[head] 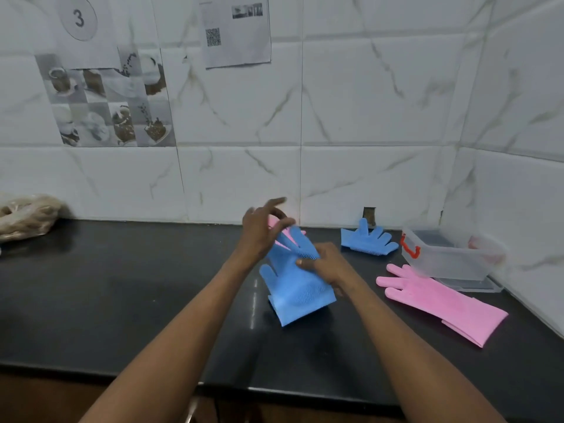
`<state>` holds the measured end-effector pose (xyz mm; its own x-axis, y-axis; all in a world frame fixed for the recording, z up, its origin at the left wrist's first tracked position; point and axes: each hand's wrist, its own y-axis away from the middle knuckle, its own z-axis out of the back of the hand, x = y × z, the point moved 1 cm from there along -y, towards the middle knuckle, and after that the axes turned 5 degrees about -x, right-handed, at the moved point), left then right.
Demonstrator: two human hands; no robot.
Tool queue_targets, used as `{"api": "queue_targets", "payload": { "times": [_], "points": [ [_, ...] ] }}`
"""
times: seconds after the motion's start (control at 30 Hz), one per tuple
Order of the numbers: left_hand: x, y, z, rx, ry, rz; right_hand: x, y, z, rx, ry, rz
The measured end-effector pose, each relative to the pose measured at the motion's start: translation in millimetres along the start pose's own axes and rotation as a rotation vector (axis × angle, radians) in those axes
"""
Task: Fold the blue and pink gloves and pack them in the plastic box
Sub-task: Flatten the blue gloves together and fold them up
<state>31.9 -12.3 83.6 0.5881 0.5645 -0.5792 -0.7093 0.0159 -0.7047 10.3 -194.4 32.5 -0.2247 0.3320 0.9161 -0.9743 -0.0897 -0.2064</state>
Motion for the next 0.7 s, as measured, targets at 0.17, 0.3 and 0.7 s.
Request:
{"api": "queue_targets", "payload": {
  "times": [0.17,0.3,0.7],
  "points": [
    [32.2,41.7,5.8,-0.121,0.601,0.776,12.8,6.9,22.3,0.007,-0.428,-0.022],
    [23.6,80.4,-14.9,0.502,0.984,0.738,20.7,12.4,31.2,0.048,-0.663,-0.05],
    [-43.3,2.8,-23.3,0.495,1.195,0.875,18.8,19.6,47.2,0.044,-0.664,-0.027]
  ]
}}
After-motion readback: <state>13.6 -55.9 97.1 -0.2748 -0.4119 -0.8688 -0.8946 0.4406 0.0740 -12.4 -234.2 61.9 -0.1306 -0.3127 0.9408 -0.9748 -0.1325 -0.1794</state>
